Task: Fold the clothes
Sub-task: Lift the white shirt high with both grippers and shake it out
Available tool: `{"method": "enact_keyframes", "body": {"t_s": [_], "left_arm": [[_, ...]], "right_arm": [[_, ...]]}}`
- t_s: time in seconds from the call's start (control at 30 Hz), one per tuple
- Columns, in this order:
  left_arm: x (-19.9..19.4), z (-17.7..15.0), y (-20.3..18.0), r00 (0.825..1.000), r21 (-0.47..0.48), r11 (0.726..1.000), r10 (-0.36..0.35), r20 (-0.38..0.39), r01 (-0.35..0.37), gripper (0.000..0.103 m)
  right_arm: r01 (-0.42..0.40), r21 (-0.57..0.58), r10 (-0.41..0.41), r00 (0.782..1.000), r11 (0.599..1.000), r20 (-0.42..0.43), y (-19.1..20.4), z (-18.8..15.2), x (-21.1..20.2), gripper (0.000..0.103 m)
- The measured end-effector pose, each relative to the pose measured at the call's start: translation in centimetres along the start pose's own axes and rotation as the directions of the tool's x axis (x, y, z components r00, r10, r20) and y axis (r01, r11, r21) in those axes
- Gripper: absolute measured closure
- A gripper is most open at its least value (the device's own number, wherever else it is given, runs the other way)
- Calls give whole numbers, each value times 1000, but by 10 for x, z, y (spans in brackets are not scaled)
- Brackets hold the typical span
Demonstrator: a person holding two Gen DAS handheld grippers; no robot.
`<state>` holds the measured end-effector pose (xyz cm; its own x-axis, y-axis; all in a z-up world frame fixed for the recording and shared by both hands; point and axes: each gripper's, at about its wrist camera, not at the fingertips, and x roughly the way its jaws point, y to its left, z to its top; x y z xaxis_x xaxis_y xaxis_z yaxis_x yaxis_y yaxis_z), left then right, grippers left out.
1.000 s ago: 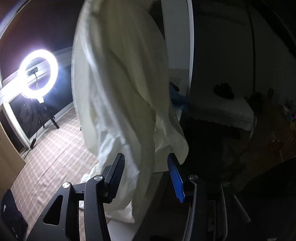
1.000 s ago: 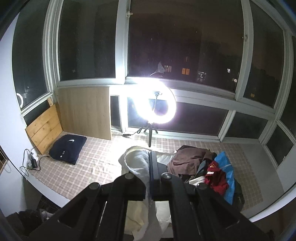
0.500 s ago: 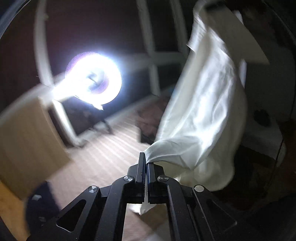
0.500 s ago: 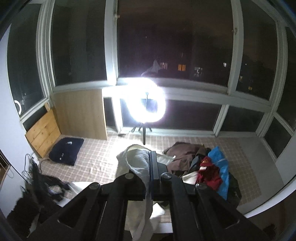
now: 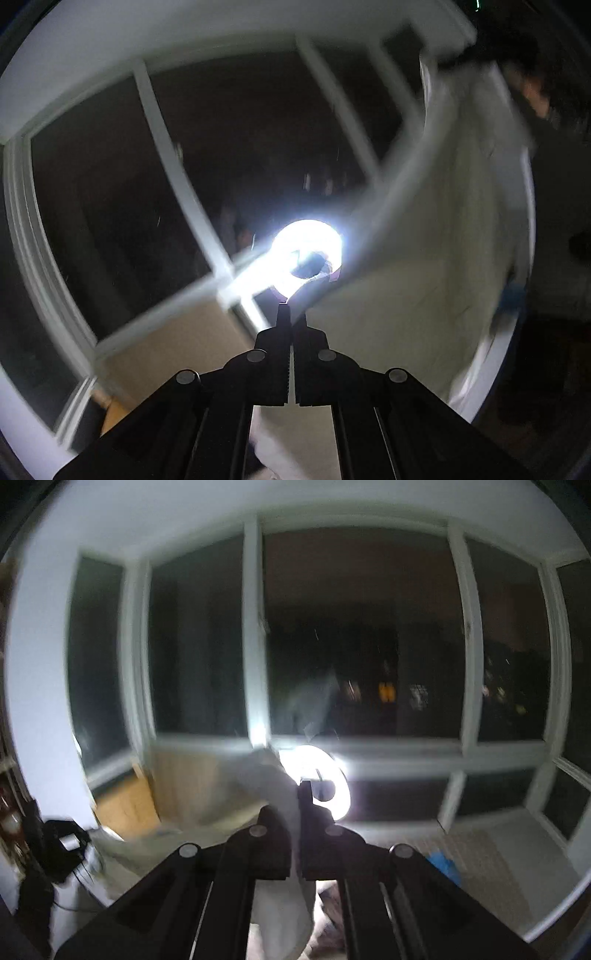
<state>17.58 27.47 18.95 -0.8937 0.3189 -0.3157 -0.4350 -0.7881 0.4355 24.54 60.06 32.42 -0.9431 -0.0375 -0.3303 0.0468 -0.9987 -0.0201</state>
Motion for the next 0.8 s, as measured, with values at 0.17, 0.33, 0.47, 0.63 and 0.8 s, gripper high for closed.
{"method": "enact_keyframes", "body": {"t_s": [0.17, 0.33, 0.47, 0.63, 0.8], "left_arm": [[-15, 2, -10, 1000, 11, 1000, 16, 26, -16, 102], [44, -30, -24, 985, -42, 997, -77, -155, 71, 103], [41, -26, -15, 985, -29, 998, -53, -163, 49, 102], [-9, -20, 14, 997, -28, 999, 39, -70, -41, 102], [14, -52, 10, 979, 41, 997, 72, -189, -65, 102]], "right_arm": [[-141, 4, 141, 987, 990, 73, 17, -6, -8, 100], [-130, -64, 117, 977, 989, -178, 58, -68, 71, 101], [-145, -56, 136, 979, 988, -151, 60, -54, 57, 101], [-72, -40, 72, 997, 997, 2, 35, -16, 0, 101], [-66, 36, 68, 996, 997, -62, 21, -48, 43, 101]]}}
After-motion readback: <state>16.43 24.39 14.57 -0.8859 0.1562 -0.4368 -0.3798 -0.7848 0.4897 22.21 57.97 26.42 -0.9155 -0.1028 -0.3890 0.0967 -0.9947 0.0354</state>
